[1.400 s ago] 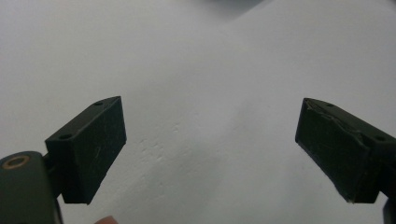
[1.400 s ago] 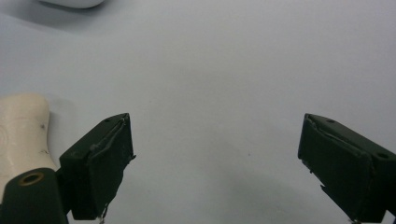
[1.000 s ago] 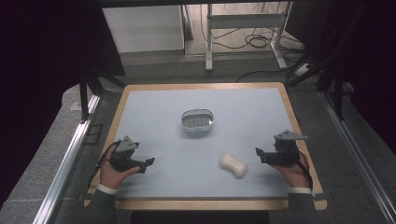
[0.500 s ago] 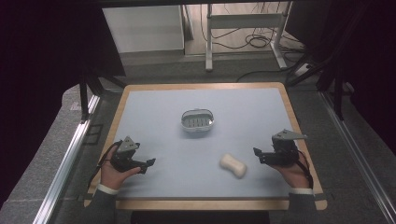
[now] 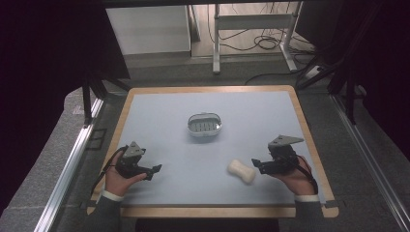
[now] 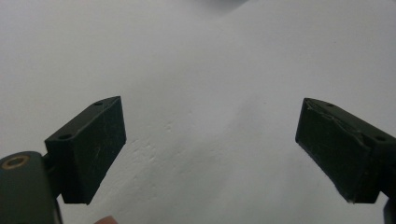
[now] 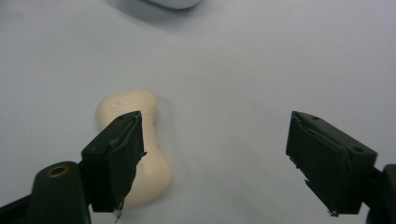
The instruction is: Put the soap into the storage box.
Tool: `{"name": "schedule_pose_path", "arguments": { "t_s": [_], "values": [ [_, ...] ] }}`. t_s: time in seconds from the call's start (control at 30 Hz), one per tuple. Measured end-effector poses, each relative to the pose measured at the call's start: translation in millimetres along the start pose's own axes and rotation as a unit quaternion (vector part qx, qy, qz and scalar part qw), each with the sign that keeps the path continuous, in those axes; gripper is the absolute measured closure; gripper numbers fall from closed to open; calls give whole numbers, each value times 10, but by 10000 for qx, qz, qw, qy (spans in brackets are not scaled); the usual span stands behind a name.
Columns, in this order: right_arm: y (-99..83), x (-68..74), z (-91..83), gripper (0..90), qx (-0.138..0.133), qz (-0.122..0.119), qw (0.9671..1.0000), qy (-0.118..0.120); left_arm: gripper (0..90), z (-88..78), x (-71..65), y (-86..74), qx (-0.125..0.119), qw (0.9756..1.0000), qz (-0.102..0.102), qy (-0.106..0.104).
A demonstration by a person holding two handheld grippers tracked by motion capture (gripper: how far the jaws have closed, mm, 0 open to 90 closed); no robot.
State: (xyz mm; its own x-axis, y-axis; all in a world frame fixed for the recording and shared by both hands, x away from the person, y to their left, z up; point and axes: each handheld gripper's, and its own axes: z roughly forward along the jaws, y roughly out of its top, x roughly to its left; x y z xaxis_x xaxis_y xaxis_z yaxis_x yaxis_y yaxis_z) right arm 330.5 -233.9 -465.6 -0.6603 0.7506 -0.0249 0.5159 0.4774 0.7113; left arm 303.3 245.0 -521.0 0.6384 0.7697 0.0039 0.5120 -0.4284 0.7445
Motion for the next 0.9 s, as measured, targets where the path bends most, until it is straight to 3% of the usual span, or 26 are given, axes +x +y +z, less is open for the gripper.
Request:
{"name": "schedule_pose_path", "arguments": {
  "t_s": [0.03, 0.17, 0.47, 0.6, 0.73, 0.9],
  "values": [
    [10, 48, 23, 206, 77, -140, 9999, 3, 90, -8, -3, 0, -15, 10000, -17, -3],
    [26, 102, 41, 212, 150, -260, 9995, 24, 90, -27, -8, 3, -49, 10000, -22, -4],
    [55, 162, 98, 227, 284, -333, 9990, 135, 90, -12, -11, 2, -25, 10000, -6, -15],
    [114, 241, 174, 230, 463, -395, 9978, 260, 91, -7, -10, 5, -26, 10000, -43, -36],
    [174, 307, 224, 231, 630, -510, 9964, 267, 91, -6, -11, 5, -4, 10000, -23, -44],
    [236, 444, 336, 241, 1060, -718, 9912, 346, 90, -8, -11, 4, -12, 10000, -25, -52]
  ]
}}
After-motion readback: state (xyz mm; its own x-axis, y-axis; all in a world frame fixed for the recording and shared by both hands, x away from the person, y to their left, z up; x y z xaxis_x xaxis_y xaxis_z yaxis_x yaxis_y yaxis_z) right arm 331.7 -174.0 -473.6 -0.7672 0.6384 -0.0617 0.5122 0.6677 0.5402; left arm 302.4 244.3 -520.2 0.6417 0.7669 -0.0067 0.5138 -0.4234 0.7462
